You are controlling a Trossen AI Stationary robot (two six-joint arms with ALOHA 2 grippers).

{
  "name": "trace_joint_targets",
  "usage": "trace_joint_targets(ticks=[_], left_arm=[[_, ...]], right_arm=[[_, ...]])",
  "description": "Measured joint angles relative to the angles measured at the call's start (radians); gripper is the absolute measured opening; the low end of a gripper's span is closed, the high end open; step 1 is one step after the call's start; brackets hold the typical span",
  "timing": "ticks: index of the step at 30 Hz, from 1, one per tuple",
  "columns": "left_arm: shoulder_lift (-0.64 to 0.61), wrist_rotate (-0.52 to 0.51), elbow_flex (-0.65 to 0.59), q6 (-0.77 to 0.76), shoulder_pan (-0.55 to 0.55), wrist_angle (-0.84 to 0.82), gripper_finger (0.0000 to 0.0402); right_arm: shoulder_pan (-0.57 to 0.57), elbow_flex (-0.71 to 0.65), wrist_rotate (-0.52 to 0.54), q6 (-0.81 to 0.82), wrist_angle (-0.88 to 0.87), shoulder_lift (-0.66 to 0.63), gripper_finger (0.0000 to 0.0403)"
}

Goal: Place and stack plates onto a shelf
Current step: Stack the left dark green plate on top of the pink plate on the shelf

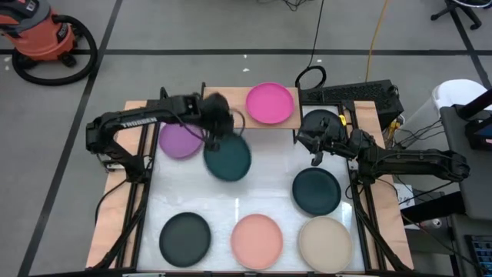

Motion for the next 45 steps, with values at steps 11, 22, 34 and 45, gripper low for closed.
trace_joint_targets(ticks=[11, 22, 34, 45], left_arm=[[0.038, 0.044, 0.227, -0.076, 0.175, 0.27, 0.0009], [0.337, 0.255, 0.522, -0.143, 0.288, 0.191, 0.0009], [0.495, 0.346, 0.566, -0.26, 0.354, 0.284, 0.0016], [0.498, 0.34, 0.566, -0.305, 0.38, 0.262, 0.0034]], right_arm=[[0.0, 0.0, -0.023, -0.028, 0.069, 0.0, 0.013], [0.0, 0.0, -0.025, -0.019, 0.077, 0.0, 0.013], [0.0, 0.0, -0.026, 0.0, 0.069, 0.0, 0.013], [0.0, 0.0, -0.026, 0.0, 0.068, 0.0, 0.013]])
